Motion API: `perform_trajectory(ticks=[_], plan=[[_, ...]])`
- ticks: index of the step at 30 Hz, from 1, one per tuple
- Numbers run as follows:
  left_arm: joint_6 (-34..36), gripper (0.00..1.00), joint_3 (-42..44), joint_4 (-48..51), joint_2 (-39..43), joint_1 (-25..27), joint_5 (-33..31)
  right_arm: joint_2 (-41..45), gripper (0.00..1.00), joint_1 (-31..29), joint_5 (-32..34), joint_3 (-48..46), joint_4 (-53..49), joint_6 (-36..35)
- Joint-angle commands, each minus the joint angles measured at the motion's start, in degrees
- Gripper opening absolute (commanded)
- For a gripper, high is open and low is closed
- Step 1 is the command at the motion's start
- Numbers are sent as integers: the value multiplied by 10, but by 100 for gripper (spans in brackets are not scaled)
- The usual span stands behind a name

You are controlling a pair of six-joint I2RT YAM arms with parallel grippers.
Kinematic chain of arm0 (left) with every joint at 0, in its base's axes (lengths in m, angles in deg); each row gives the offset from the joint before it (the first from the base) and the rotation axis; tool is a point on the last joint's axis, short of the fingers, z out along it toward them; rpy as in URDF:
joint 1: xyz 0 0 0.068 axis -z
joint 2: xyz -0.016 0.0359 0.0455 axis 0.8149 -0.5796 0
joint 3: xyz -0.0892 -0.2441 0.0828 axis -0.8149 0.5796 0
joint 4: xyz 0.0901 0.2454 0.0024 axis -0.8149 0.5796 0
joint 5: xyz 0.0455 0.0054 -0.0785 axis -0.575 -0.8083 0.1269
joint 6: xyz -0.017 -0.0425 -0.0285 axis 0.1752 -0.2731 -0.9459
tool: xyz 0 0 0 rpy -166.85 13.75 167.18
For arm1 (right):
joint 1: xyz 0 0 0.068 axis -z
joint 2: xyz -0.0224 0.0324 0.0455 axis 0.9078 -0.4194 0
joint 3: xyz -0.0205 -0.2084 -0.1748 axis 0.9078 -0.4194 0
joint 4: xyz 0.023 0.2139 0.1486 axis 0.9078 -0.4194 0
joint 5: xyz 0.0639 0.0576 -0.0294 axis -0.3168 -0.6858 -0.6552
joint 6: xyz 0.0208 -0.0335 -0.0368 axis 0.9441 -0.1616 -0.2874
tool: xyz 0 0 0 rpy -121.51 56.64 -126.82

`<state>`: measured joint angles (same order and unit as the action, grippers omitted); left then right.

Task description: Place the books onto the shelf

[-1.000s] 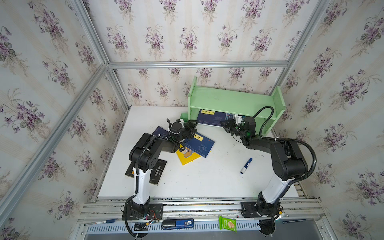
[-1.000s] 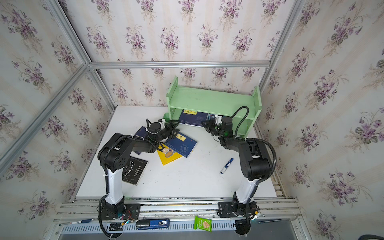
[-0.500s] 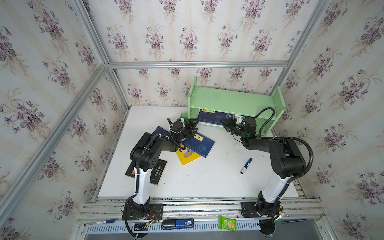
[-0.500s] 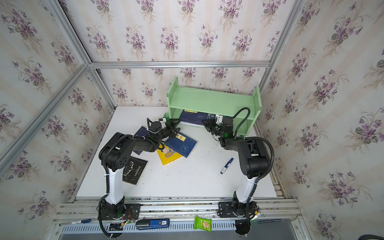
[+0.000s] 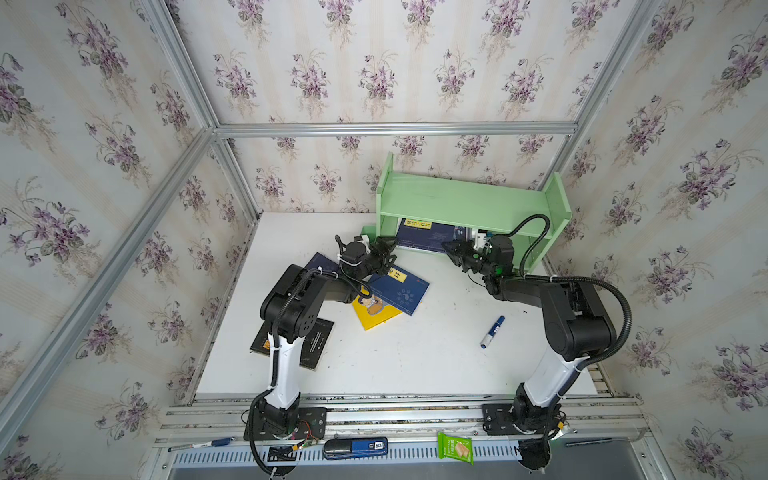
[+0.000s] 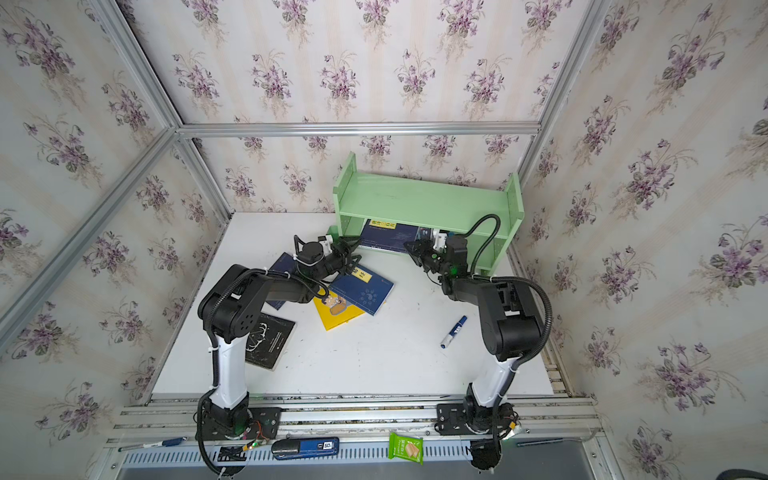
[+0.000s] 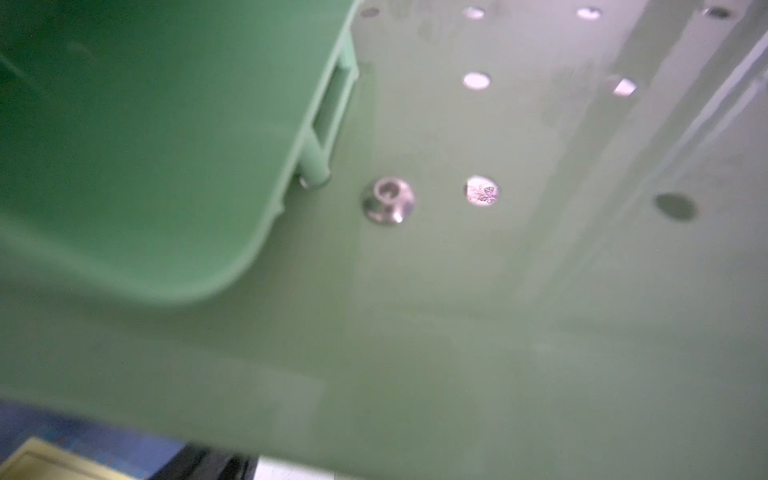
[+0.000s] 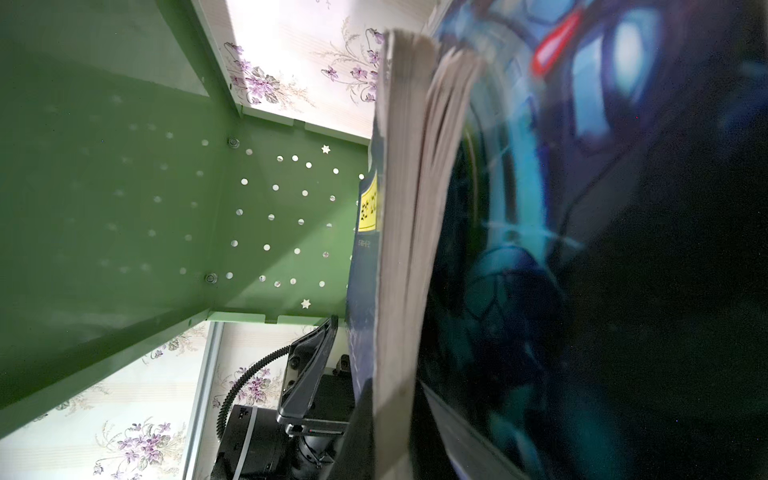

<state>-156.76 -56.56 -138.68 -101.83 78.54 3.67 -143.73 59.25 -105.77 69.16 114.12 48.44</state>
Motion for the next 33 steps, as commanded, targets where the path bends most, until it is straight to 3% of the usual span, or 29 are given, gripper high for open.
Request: perform_trajectory(ticks=[1,8,24,33], plan=[[-10,84,-6,-21,-3,-1,10,7,0,2,-1,-1,-7,-1],[-16,83,-10,-16,-13,0,10,4,0,2,-1,7,-28,-14],[6,70,0,65,-8,1,-3,6,0,2,4,22,-56,-22],[10,67,9,75,-5,1,-6,32,24,1,43,6,-72,9]])
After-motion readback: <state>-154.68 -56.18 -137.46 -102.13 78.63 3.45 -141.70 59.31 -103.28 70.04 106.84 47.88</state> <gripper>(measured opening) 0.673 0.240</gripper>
